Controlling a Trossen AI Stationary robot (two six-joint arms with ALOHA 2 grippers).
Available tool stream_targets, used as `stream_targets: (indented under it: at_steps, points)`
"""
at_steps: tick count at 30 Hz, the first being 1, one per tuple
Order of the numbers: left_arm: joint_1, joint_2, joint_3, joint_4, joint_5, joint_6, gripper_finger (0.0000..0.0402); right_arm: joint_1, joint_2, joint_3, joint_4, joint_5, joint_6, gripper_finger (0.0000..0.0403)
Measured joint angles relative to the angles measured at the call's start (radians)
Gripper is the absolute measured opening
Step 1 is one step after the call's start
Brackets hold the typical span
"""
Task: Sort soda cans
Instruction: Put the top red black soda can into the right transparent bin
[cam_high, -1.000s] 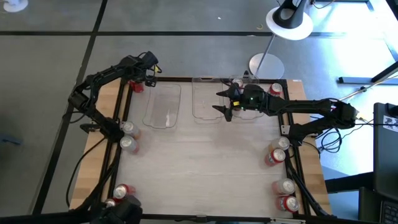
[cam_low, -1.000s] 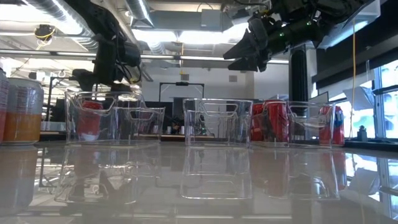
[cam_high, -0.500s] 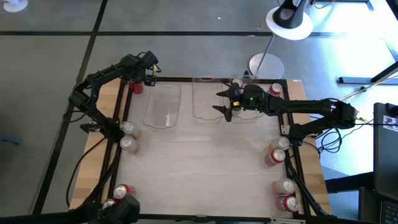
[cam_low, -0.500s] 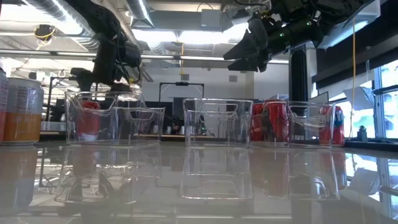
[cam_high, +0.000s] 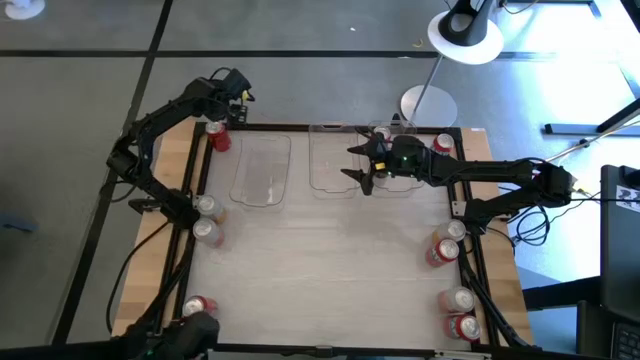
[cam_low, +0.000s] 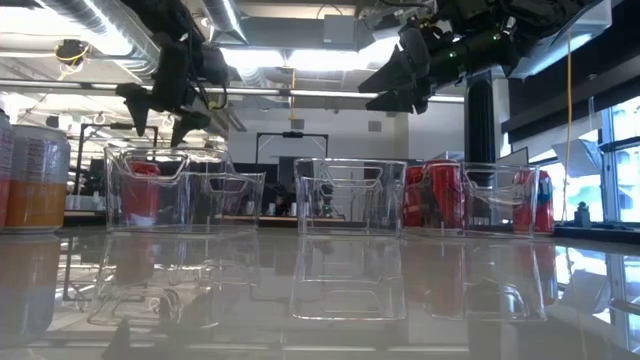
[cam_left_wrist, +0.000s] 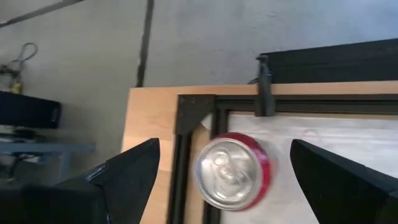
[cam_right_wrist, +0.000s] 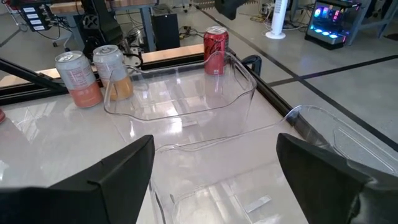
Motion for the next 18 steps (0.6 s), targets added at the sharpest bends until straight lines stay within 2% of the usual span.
stream_targets:
  at_steps: [18]
  points:
    - [0.001,0.172,0.0,-0.1,-0.031,-0.074,0.0347,0.0,0.0,0.0,0.007,-0.018,-0.022,0.0337]
